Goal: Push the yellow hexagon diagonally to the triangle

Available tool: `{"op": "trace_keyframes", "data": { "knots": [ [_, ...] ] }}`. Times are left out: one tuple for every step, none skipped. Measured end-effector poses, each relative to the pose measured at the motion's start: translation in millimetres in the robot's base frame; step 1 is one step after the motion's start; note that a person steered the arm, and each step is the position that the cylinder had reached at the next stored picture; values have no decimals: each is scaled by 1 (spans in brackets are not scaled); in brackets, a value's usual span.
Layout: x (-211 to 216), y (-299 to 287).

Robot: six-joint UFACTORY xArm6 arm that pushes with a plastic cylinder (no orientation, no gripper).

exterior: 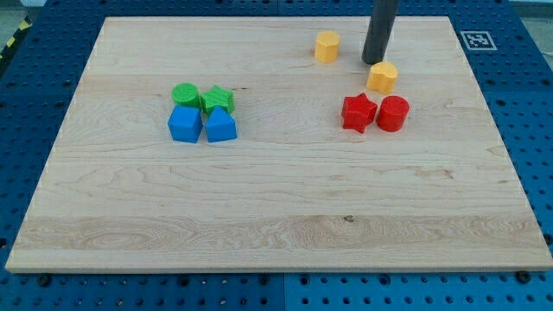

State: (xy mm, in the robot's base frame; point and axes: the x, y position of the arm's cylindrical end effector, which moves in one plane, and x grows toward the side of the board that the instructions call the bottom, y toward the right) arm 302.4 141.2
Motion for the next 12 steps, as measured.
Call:
{"op": "trace_keyframes", "data": {
  "knots": [
    [39,4],
    [55,6],
    [55,6],
    [58,6],
    [58,6],
    [27,6],
    [-26,11],
    [-83,-8],
    [-100,-50],
    [-96,-89],
    [-93,-90],
    [-74,-86]
  ]
}}
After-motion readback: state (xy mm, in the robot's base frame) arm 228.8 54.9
